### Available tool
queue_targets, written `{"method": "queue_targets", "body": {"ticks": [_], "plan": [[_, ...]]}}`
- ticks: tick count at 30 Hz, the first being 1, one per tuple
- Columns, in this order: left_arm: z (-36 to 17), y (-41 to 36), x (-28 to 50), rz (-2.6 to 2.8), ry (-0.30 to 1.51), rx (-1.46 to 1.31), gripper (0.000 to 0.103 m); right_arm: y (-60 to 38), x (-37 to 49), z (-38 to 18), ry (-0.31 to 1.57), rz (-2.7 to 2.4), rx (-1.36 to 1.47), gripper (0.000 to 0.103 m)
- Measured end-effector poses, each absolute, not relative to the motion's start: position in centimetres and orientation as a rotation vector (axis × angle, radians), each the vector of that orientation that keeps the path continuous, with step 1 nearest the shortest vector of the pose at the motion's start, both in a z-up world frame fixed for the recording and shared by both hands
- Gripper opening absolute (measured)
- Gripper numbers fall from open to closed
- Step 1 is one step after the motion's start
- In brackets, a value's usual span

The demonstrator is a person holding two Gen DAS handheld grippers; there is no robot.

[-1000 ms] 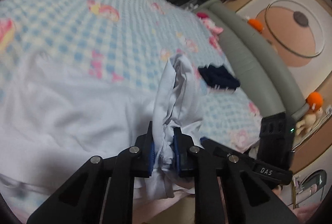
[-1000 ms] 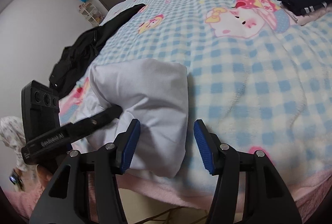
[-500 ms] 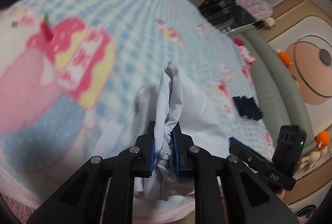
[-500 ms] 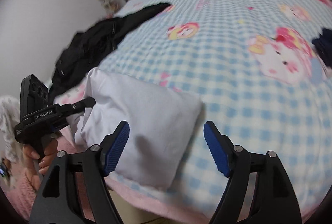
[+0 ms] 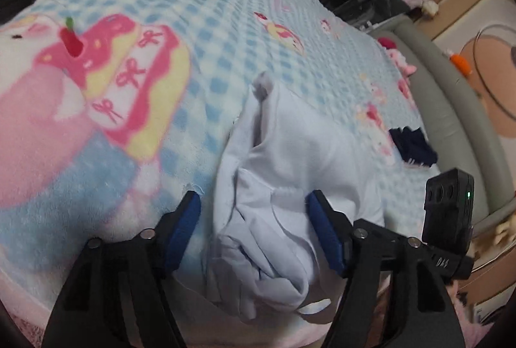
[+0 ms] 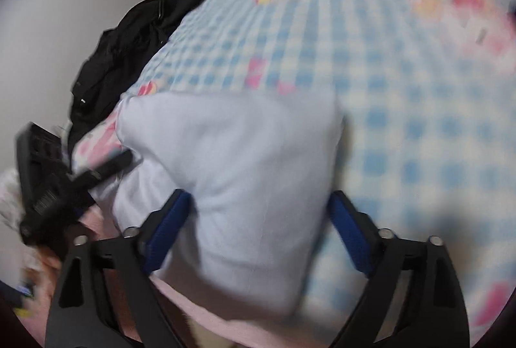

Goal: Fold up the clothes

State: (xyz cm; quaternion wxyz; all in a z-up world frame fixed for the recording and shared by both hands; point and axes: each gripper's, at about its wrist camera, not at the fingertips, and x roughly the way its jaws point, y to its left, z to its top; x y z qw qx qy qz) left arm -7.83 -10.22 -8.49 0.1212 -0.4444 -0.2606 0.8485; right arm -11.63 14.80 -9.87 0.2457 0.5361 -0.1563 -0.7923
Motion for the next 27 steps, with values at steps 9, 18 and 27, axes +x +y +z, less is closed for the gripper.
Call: {"method": "queue_targets", "body": {"ticks": [9, 18, 27], "plan": [[-6.8, -8.6, -7.5, 2.466, -0.702, -1.247, 0.039, 15.7, -10.2, -7.5, -0.52, -2.199, 1.358, 0.065], [-5.8, 0.2, -7.9, 2.32, -0.577, -1.261, 0.038, 23.3, -7.5, -4.0, -0.571, -2.358, 1.312, 0.065], [-6.8, 0.2, -7.5, 2.48, -0.45, -1.35, 0.051, 27.8, -6.7, -6.8, -0.568, -2.414, 1.416, 0.068]]}}
